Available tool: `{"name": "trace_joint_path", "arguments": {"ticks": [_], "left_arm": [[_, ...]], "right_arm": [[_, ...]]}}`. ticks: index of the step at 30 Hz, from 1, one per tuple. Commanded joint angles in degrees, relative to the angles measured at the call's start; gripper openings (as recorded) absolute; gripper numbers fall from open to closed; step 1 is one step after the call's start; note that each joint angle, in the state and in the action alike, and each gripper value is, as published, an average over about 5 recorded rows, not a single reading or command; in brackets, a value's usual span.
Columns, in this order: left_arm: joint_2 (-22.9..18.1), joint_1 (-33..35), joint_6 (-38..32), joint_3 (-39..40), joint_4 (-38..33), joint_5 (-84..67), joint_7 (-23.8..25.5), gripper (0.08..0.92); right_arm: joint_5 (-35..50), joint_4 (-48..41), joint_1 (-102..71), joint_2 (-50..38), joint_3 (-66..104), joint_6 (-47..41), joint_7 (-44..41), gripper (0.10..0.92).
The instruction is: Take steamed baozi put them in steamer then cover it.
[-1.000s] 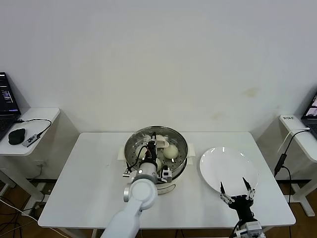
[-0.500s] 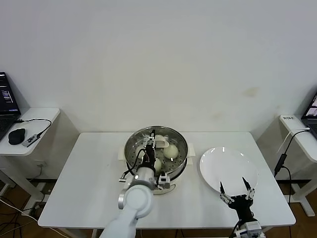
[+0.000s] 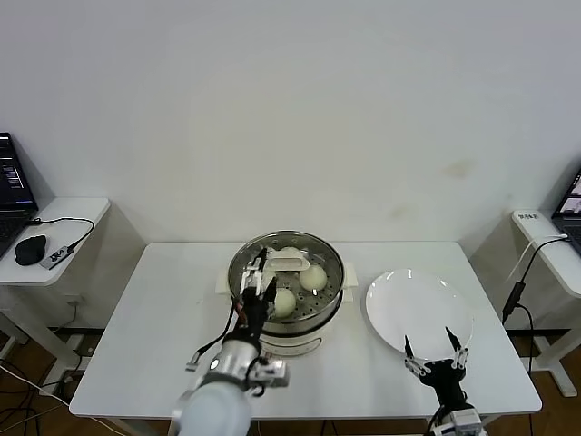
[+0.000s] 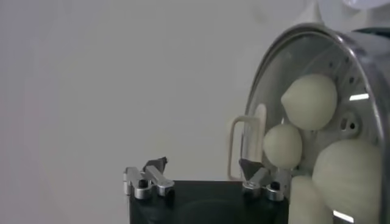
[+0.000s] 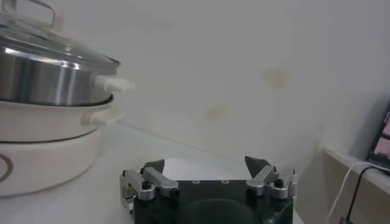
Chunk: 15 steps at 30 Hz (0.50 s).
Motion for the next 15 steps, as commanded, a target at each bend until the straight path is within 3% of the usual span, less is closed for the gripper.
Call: {"name": "trace_joint_path", "arguments": {"ticks": [1,4,8,15], "left_arm": [[4.0,18.6,-15.2,-15.9,-6.8,-49.7,-18.9,0.823],[3.1,20.2,-22.3,-21.0,-3.2,-63.7,-22.6,0.823],[3.1,22.0,-21.4,-23.2,-2.4,-79.4,-25.9,0.823],[3.2,26.8,-23.9,-24.3,-2.4,-90.7,-24.0,0.823]], "right_arm": [[2.2,0.0,-0.8,-1.4,-0.1,1.1,0.3,0.823],[4.0,0.1,-1.4,-2.5,-0.4,1.7,0.7,0.823],[6.4,0.5,-2.8,-4.8,-1.1,2.3,1.1,0.823],[10.8,0.7,-5.7,-8.5,-1.6,2.3,2.1,0.823]]}}
